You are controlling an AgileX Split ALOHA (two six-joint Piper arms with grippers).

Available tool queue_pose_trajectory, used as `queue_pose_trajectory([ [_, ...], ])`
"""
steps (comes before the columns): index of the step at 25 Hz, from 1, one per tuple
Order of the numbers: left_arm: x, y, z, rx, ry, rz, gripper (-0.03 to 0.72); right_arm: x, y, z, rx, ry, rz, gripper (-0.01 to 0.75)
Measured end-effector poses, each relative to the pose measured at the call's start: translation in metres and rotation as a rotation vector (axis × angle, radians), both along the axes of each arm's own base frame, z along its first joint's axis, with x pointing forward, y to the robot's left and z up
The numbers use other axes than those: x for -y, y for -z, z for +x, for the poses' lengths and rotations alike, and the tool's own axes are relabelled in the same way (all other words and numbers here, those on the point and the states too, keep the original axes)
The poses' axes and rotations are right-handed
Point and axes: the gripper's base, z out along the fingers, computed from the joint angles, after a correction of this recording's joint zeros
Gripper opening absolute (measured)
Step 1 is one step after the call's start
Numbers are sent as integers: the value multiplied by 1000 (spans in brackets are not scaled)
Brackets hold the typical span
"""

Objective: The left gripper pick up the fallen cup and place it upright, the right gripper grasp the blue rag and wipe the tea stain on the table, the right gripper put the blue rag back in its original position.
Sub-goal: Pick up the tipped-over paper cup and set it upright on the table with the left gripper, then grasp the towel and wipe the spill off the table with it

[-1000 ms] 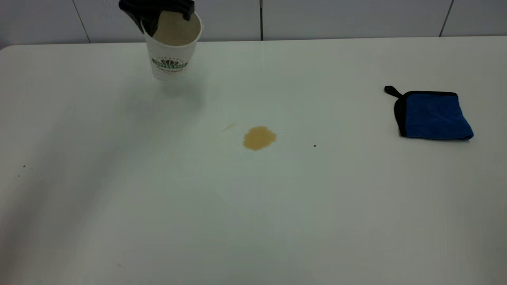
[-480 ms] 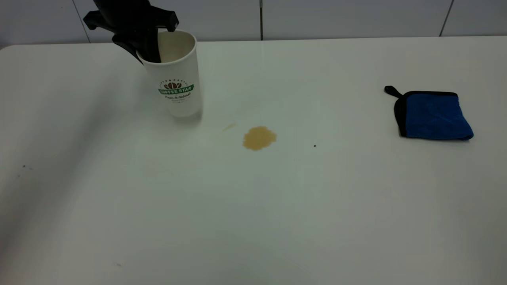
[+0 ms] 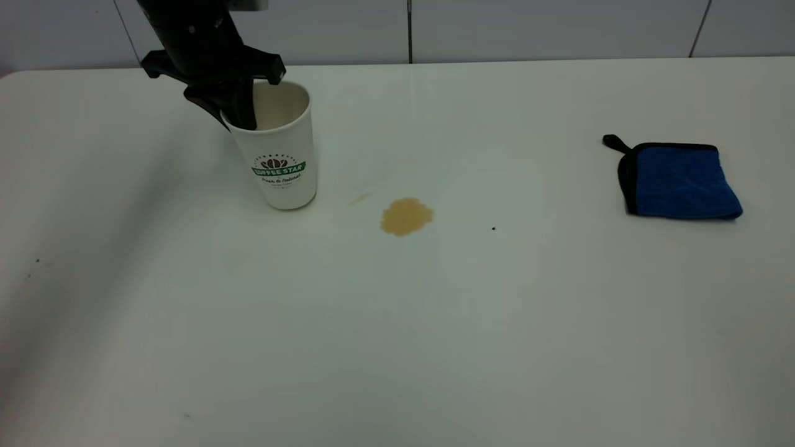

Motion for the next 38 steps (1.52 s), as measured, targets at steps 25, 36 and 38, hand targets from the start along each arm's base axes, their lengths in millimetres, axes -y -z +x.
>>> queue_pose_trajectory([
  [25,2,-168,-38,122,35,-38,431,0,0,0,0,0,0,495],
  [36,-21,-345,-151,400,45,-87,432,0,0,0,0,0,0,495],
  [38,-25,-352,-169,414,40,-92,432,0,0,0,0,0,0,495],
])
